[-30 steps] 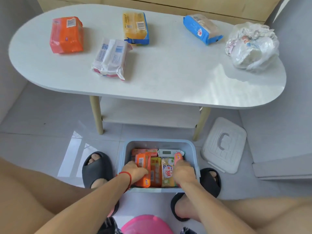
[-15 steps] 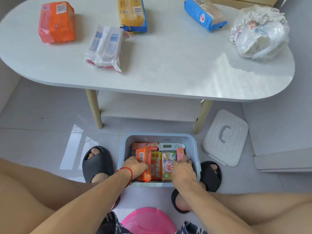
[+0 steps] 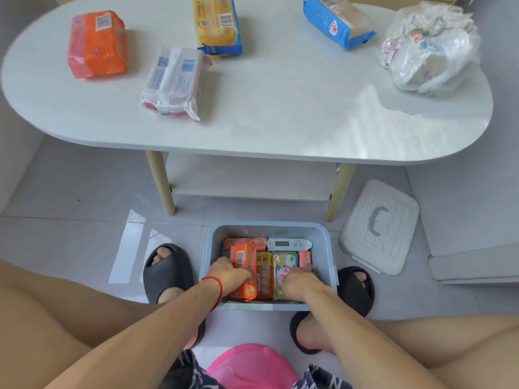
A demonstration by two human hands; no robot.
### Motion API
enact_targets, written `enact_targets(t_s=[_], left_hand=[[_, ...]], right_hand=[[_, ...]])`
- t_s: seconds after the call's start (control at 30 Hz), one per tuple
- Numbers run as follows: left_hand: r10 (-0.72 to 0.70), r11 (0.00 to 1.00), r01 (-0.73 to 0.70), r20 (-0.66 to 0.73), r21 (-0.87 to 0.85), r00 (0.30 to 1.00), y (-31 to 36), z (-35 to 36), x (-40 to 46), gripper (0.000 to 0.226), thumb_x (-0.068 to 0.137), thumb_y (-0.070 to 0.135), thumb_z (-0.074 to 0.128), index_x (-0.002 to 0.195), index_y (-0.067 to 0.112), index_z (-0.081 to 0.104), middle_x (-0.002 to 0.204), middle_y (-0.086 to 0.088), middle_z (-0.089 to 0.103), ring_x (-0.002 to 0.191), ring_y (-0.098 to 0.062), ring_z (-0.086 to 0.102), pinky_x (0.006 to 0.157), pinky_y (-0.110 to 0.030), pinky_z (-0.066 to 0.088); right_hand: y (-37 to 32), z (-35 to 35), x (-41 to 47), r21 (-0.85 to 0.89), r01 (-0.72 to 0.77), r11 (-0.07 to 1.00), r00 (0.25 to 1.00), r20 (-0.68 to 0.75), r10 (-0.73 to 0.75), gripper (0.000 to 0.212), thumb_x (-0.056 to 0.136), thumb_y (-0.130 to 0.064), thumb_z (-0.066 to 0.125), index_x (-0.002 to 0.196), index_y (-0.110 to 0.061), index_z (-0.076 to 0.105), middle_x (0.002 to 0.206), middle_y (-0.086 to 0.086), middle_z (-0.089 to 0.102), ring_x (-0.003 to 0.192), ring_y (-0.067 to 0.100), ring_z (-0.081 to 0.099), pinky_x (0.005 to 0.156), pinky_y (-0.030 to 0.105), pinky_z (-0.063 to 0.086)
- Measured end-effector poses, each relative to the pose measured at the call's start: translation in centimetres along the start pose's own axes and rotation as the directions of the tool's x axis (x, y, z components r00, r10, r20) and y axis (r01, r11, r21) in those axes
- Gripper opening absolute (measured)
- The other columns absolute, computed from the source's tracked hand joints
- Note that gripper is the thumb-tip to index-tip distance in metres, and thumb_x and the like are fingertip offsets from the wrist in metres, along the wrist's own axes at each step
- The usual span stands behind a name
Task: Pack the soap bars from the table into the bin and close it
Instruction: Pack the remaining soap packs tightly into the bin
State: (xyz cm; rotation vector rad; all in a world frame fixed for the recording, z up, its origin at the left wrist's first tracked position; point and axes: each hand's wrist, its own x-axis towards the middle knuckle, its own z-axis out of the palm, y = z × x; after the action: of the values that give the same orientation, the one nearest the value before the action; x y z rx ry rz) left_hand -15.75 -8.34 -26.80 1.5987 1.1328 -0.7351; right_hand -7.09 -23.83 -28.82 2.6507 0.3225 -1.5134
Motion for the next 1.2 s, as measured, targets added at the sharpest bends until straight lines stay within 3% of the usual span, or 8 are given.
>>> enact_targets(t_s=[0.27, 0.4, 0.6, 0.7, 0.77, 0.87, 1.0, 1.2], left_hand=[[0.163, 0.982, -0.176, -0.150, -0.073, 0.975, 4.2, -1.8, -4.1, 0.056, 0.076, 0.046, 0.071, 0.119, 0.014, 0.054, 0.105, -0.008, 0.070, 0.087, -0.024, 0.071, 0.072, -0.041, 0.064], [0.396, 0.918, -0.377, -0.242, 0.121, 0.886, 6.3, -4.5, -9.4, 0.051, 0.057, 0.062, 0.069, 0.088, 0.032, 0.043, 0.081, 0.013, 0.058, 0.063, -0.002, 0.058, 0.046, -0.016, 0.041], [0.685, 0.720, -0.683, -0.294, 0.127, 0.667, 9.8, -9.4, -16.6, 0.051, 0.061, 0.066, 0.076, 0.092, 0.030, 0.056, 0.084, 0.010, 0.069, 0.070, 0.001, 0.068, 0.055, -0.019, 0.055], [0.740, 0.656, -0.715, -0.396, 0.242, 0.544, 11.0, -12.4, -17.7, 0.021, 0.079, 0.042, 0.074, 0.089, 0.025, 0.066, 0.086, 0.006, 0.070, 0.068, -0.012, 0.067, 0.066, -0.034, 0.059], [0.767, 0.598, -0.718, -0.514, 0.357, 0.383, 12.3, -14.9, -17.7, 0.013, 0.080, 0.033, 0.071, 0.089, 0.024, 0.067, 0.087, 0.005, 0.070, 0.071, -0.012, 0.065, 0.066, -0.025, 0.052], [0.802, 0.567, -0.561, -0.560, 0.604, 0.208, 15.9, -17.9, -16.2, 0.034, 0.082, 0.034, 0.067, 0.110, 0.015, 0.066, 0.112, -0.010, 0.062, 0.104, -0.027, 0.056, 0.085, -0.029, 0.042], [0.761, 0.649, -0.403, -0.562, 0.646, 0.324, 19.7, -20.0, -13.6, 0.056, 0.087, 0.049, 0.059, 0.128, 0.011, 0.056, 0.124, -0.021, 0.053, 0.125, -0.036, 0.041, 0.104, -0.041, 0.036], [0.742, 0.622, -0.212, -0.482, 0.754, 0.466, 20.8, -20.0, -13.0, 0.060, 0.080, 0.037, 0.064, 0.131, 0.013, 0.045, 0.120, -0.026, 0.047, 0.118, -0.039, 0.039, 0.094, -0.043, 0.039]], right_hand=[[-5.6, -6.6, -7.7, 0.459, 0.361, 0.812, 0.923, -0.302, -0.240, 0.036, 0.097, -0.046, 0.043, 0.100, -0.015, 0.059, 0.100, 0.006, 0.065, 0.077, 0.014, 0.060, 0.062, 0.032, 0.042], [-4.8, -9.9, -12.8, 0.421, 0.509, 0.751, 0.844, -0.416, -0.339, 0.031, 0.085, -0.053, 0.055, 0.109, -0.034, 0.054, 0.094, -0.011, 0.067, 0.077, 0.002, 0.063, 0.057, 0.024, 0.044], [-4.8, -15.8, -17.9, 0.477, 0.715, 0.511, 0.691, -0.592, -0.414, 0.026, 0.087, -0.044, 0.067, 0.109, -0.030, 0.069, 0.099, -0.009, 0.077, 0.086, 0.006, 0.074, 0.081, 0.037, 0.062], [-4.4, -17.1, -18.8, 0.554, 0.711, 0.433, 0.703, -0.561, -0.438, 0.031, 0.084, -0.042, 0.067, 0.105, -0.020, 0.074, 0.097, -0.001, 0.080, 0.088, 0.017, 0.077, 0.088, 0.048, 0.060], [-4.0, -17.6, -18.9, 0.556, 0.722, 0.413, 0.692, -0.563, -0.451, 0.030, 0.083, -0.043, 0.067, 0.104, -0.023, 0.074, 0.096, -0.005, 0.081, 0.086, 0.013, 0.078, 0.086, 0.044, 0.061], [-3.9, -18.0, -18.1, 0.586, 0.724, 0.364, 0.690, -0.614, -0.384, 0.023, 0.089, -0.036, 0.067, 0.106, -0.022, 0.074, 0.096, -0.002, 0.081, 0.085, 0.016, 0.078, 0.084, 0.045, 0.062], [-4.3, -18.2, -17.6, 0.603, 0.747, 0.279, 0.664, -0.674, -0.324, 0.020, 0.092, -0.035, 0.066, 0.105, -0.023, 0.075, 0.093, -0.003, 0.081, 0.083, 0.015, 0.079, 0.076, 0.038, 0.058], [-6.9, -21.9, -16.1, 0.569, 0.776, 0.270, 0.625, -0.751, -0.214, 0.018, 0.097, -0.031, 0.063, 0.105, -0.020, 0.075, 0.097, 0.000, 0.080, 0.089, 0.018, 0.078, 0.088, 0.049, 0.062]])
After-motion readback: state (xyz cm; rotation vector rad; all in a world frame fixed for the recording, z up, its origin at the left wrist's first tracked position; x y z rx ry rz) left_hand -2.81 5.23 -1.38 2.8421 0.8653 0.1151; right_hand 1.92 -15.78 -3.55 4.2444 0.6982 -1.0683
